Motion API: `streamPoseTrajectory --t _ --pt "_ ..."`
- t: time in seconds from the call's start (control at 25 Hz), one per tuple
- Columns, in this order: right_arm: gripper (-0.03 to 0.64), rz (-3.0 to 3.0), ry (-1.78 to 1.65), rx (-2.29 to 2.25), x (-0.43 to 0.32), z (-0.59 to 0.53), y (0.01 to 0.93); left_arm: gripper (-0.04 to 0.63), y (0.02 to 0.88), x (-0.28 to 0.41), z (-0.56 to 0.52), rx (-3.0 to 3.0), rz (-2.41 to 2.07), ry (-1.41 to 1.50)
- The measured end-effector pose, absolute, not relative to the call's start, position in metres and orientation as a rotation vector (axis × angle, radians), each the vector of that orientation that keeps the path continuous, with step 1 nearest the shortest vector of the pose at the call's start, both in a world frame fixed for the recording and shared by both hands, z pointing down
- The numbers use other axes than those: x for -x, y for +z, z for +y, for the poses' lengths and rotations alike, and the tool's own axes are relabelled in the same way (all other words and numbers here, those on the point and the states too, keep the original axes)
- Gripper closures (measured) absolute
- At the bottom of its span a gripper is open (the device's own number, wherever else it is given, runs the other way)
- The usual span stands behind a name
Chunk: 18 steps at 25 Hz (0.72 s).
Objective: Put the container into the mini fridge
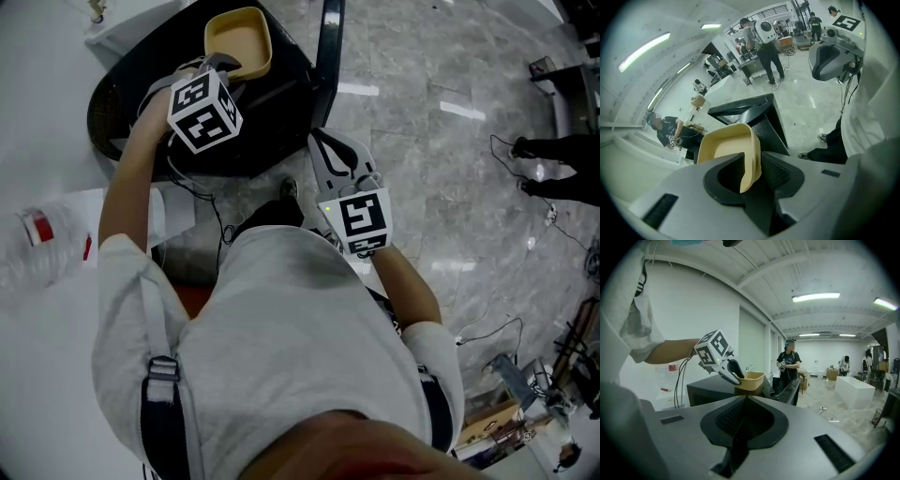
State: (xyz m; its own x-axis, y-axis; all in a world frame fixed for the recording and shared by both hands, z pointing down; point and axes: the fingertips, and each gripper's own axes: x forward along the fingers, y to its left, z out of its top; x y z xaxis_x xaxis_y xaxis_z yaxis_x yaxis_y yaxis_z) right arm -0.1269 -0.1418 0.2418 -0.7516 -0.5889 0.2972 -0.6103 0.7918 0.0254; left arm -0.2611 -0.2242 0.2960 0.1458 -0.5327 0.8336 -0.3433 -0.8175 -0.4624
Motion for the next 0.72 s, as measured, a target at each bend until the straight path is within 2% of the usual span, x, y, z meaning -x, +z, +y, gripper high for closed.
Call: streamPoseTrajectory --t 0.28,0.4,0.72 --pt "0.577 -2.68 0.126 -0.943 0.119 -0.143 0.246 0.495 0.298 0.261 -0.229 2.245 0.87 -1.765" --pt "0.577 -2.679 0.13 -0.939 0.117 -0.14 0.247 0.542 0.299 0.258 -0.227 2.23 0.876 -1.779" --pt "0.577 -2.678 0.123 -0.915 0.11 -0.13 0.247 0.551 0.297 0.253 -0.218 2.196 0.94 -1.765"
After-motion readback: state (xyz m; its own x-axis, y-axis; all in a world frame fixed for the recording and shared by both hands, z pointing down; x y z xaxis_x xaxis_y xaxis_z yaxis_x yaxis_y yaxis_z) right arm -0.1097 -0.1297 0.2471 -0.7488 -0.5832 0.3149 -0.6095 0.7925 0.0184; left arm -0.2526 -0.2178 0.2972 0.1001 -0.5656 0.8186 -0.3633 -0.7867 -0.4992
